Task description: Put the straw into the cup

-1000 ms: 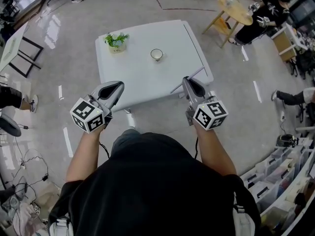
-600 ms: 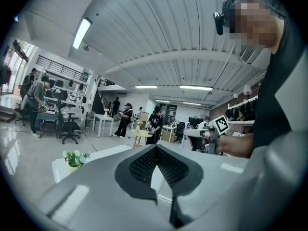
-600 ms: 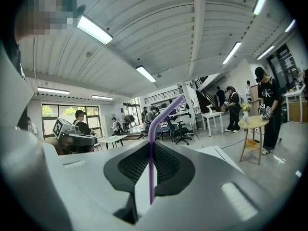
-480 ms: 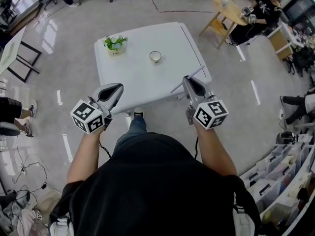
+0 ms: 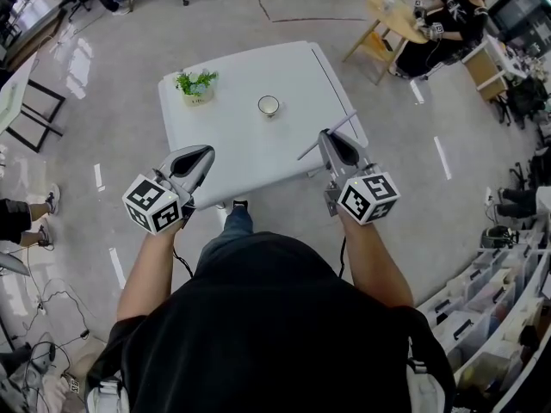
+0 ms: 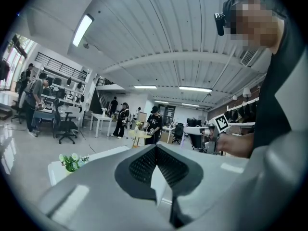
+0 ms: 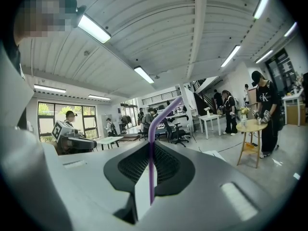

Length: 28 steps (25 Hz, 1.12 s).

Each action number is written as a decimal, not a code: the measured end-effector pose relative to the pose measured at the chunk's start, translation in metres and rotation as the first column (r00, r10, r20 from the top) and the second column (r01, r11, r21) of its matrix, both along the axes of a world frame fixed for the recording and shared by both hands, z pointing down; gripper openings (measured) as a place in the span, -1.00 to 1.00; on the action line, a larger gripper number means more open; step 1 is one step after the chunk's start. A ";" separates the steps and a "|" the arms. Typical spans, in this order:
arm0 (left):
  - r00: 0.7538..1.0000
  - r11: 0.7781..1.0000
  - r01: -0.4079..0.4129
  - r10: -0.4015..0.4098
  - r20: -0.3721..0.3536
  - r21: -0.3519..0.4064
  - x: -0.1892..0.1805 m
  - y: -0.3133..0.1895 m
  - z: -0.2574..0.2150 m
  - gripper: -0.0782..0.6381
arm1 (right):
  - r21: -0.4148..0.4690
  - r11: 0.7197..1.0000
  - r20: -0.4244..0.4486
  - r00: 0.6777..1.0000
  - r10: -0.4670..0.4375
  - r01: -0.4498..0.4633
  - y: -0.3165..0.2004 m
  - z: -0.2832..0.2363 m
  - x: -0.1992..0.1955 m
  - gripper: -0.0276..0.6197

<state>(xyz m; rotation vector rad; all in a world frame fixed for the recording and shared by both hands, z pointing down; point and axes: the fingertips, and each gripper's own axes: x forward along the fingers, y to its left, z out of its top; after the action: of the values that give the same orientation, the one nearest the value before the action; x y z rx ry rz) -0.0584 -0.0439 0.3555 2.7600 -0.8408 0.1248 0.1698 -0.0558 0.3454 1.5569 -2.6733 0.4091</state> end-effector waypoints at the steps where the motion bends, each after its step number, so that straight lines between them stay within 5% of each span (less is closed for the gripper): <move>1: 1.000 1.000 -0.001 0.001 -0.001 -0.002 -0.001 -0.005 0.001 -0.78 | 0.000 1.000 0.000 1.000 0.002 -0.002 -0.005 0.000 -0.001 -0.76; 28: 1.000 0.997 -0.008 0.009 0.012 -0.073 -0.008 -0.111 0.030 -0.78 | -0.065 0.998 0.007 1.000 -0.009 0.009 -0.124 0.031 -0.014 -0.76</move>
<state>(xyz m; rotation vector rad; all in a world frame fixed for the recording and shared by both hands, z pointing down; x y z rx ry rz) -0.0661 -0.1547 0.3857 2.6976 -0.8116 0.1702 0.1559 -0.1795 0.3759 1.5282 -2.6427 0.4964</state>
